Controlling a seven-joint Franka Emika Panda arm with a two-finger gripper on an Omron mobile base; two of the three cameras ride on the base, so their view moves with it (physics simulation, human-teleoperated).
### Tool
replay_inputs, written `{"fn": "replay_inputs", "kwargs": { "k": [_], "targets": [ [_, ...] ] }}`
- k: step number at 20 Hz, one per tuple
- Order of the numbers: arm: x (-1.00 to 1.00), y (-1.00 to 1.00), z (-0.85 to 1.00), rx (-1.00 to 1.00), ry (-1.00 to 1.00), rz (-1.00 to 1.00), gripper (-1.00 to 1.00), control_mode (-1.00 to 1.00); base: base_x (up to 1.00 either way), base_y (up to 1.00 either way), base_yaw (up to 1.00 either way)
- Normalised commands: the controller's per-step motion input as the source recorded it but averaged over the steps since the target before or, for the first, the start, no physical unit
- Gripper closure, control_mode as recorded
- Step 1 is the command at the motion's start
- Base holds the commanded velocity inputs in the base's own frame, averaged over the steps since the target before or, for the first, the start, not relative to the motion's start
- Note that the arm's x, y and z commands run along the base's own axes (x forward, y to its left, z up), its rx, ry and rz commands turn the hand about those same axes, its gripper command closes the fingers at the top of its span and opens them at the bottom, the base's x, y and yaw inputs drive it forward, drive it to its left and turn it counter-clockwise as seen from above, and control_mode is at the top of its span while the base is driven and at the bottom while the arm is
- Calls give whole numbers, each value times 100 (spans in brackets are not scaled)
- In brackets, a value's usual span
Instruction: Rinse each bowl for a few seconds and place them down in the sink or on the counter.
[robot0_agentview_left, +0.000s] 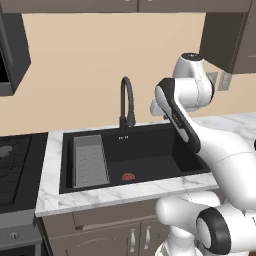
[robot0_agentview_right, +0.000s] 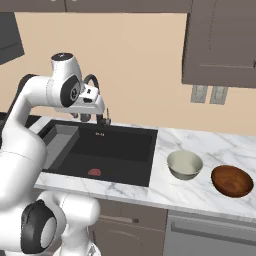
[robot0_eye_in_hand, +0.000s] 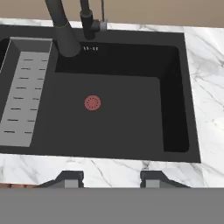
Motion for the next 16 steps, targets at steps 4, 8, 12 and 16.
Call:
{"fn": "replay_inputs", "kwargs": {
  "k": [4, 8, 12, 16],
  "targets": [
    [-10, 0, 0, 0, -4, 0, -100, -100, 0, 0, 0],
    [-28, 1, 0, 0, -10, 0, -100, -100, 0, 0, 0],
    [-31, 0, 0, 0, -13, 0, -100, -100, 0, 0, 0],
    [-21, 0, -1, 0, -17, 0, -100, -100, 0, 0, 0]
  ]
}}
